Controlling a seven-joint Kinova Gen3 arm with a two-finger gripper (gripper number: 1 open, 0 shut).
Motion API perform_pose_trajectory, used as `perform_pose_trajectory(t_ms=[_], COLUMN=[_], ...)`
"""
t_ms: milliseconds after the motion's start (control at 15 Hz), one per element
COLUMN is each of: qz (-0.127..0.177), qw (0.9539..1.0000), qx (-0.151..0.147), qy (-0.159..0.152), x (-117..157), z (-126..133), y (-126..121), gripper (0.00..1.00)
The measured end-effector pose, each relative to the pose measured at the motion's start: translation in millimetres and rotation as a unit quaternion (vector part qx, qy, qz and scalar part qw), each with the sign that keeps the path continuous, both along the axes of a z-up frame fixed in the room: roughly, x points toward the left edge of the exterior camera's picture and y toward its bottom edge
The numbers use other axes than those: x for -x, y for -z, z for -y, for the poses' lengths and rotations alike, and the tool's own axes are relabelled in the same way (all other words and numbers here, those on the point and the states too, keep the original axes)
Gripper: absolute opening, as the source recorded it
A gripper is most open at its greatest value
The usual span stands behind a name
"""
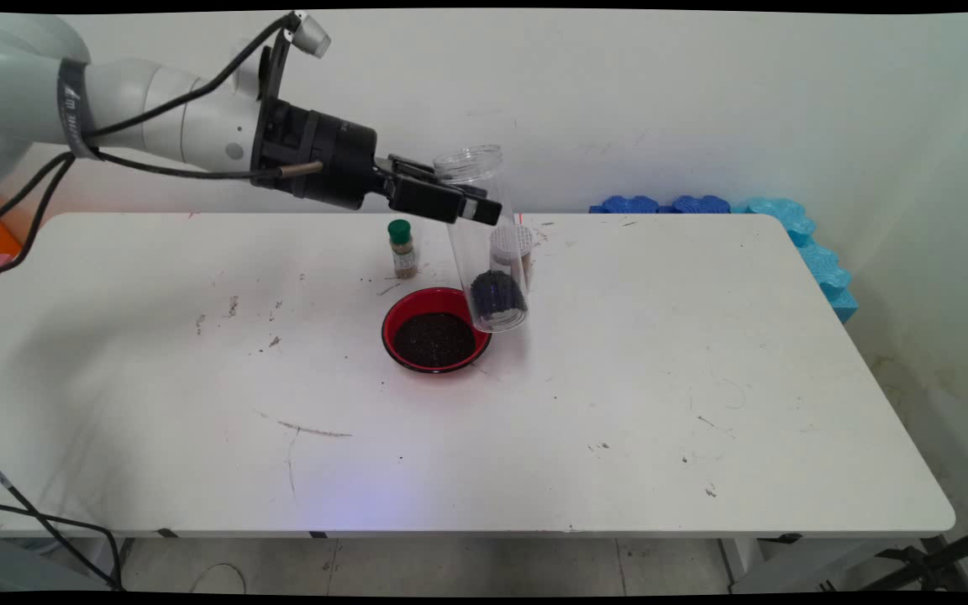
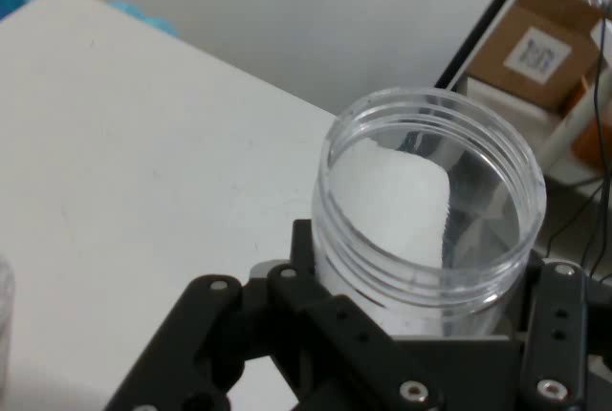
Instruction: Pour the black seasoning powder in the red bowl
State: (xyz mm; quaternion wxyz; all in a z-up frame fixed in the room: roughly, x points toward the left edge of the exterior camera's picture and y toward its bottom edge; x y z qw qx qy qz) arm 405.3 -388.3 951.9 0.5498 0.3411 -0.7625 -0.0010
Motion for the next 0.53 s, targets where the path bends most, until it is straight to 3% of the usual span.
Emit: perform_pose_trajectory(t_ms=[133, 533], qz=[0.016, 0.052], qw=[0.9991, 0.9926], qx=[0.036, 0.101], qy=[0.018, 0.043], x=[6, 25], z=[-3, -7], y=[-5, -9], gripper=[0.00, 0.00])
